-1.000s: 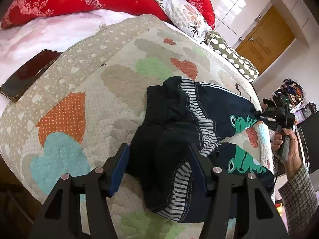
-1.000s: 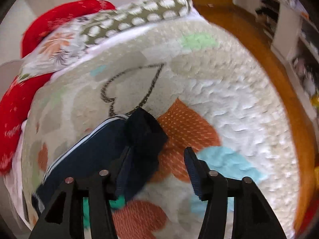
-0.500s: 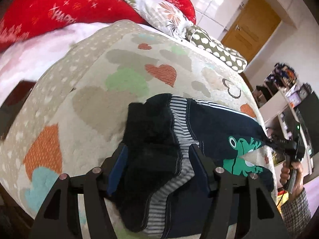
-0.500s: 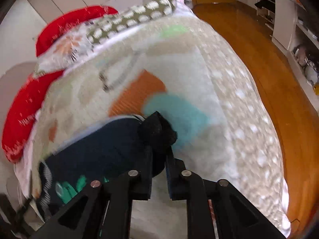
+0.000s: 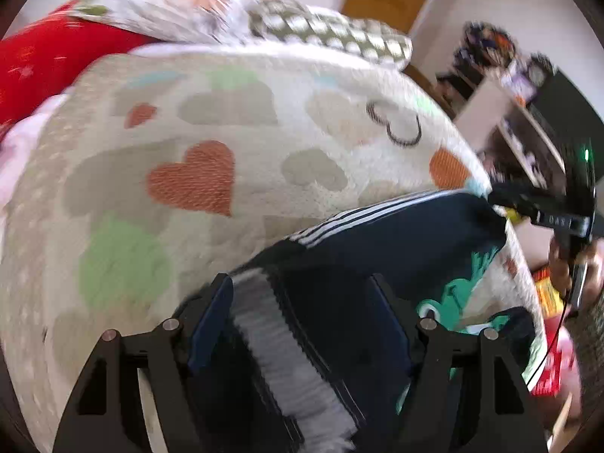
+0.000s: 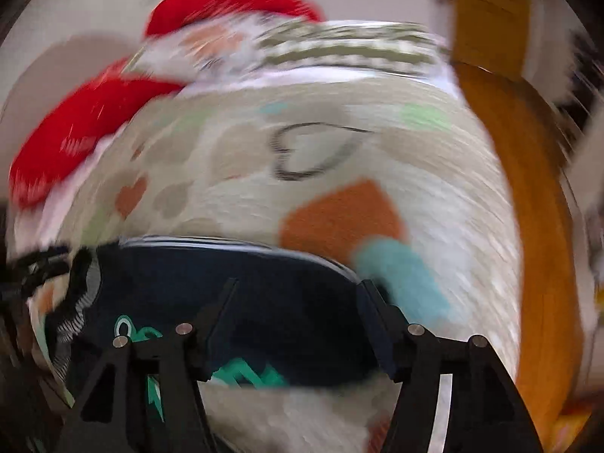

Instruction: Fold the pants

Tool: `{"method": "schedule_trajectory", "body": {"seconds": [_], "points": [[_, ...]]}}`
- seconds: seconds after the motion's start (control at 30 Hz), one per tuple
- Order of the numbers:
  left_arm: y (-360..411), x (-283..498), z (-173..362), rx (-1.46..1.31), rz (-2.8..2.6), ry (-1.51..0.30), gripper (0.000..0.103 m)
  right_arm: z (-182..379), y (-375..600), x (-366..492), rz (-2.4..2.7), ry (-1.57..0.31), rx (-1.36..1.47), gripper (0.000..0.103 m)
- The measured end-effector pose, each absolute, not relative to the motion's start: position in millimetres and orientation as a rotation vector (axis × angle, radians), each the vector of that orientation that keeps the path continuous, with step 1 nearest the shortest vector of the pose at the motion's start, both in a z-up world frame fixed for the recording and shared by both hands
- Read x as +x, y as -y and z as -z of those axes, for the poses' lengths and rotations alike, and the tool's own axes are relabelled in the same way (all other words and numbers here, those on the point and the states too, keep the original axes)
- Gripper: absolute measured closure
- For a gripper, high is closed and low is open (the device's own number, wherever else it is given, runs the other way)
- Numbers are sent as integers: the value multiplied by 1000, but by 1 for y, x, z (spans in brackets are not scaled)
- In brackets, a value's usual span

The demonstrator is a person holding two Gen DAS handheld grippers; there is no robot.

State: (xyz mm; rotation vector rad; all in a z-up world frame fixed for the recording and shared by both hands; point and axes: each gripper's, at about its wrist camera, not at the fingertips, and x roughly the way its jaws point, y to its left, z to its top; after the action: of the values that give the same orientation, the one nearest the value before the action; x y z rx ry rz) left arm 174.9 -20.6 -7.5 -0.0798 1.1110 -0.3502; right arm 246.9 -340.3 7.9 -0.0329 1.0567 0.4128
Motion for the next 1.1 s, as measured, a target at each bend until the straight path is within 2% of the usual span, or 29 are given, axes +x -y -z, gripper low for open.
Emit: {"method": "schedule_trajectory", "body": {"seconds": [0.17,0.3,0.4,0.43,0.47,0.5,0.53,1.1], "points": [[16,202,25,-52,416,-1154,31,20,291,283,-474,-1112,-202,36],[13,216,48,-57,437,-1232,30,46,286,295,-534,-1204,-199,36],[20,218,58,-15,442,-1254,30,56,283,293,-531,-1205,-222,34],[24,216,57,14,438,-1250,36,56,282,291,-536,-1200,-221,36],[27,215,55,39,429,-1248,47,55,281,287,-546,-1201,-218,54],[30,213,52,72,421,-1237,76,55,280,285,-550,-1200,-219,71],[31,210,49,70,441,-1235,95,54,281,283,-570,-1211,-199,96],[42,147,-12,51,329,-1053,96,-6,288,223,-496,-1074,-129,97]]}}
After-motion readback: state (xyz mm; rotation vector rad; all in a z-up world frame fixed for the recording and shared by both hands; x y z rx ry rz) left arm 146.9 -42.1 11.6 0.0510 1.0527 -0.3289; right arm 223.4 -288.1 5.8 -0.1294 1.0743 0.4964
